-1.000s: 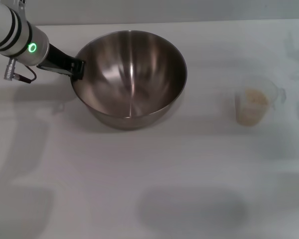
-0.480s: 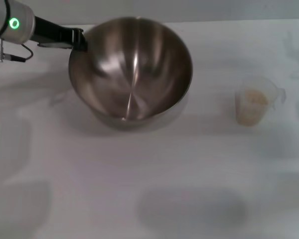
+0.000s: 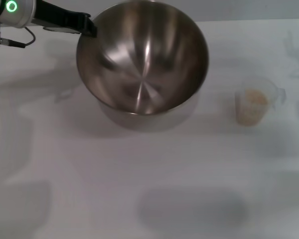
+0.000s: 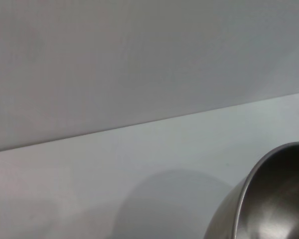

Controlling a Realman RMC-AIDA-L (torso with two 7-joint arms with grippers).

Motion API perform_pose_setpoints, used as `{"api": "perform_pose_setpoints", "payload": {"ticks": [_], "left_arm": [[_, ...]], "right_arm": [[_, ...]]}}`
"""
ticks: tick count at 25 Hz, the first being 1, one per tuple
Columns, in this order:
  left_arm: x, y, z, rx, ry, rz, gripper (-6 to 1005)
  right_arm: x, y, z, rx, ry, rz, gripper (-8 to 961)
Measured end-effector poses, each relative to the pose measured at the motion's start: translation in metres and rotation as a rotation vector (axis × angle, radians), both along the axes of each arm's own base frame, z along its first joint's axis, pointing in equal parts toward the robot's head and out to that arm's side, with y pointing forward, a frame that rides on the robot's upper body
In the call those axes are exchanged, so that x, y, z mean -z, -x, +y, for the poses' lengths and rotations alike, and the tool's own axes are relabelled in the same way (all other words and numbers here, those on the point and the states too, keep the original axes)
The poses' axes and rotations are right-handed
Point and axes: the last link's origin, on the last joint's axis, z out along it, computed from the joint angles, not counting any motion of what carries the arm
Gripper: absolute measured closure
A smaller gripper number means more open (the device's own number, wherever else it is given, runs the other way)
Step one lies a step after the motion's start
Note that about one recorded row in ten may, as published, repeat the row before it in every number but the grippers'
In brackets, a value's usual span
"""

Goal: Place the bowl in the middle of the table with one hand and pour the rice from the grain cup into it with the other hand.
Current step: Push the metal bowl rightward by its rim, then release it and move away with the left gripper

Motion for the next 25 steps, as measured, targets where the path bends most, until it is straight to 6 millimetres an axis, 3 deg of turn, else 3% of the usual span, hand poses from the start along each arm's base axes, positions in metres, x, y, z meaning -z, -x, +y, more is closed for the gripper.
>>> {"api": "perform_pose_setpoints", "payload": {"ticks": [13,25], "left_arm": [[0.024,-0.031,-0.001,0.086,0.078,0.002,937],[0.052,-0.023,0.000,0.096,0.101,0.032,938]], "right_arm": [[0.000,0.000,0.000,0.004,-0.001,0.006,311],[0.001,0.000,0.000,0.002,0.000,0.003,310]]}}
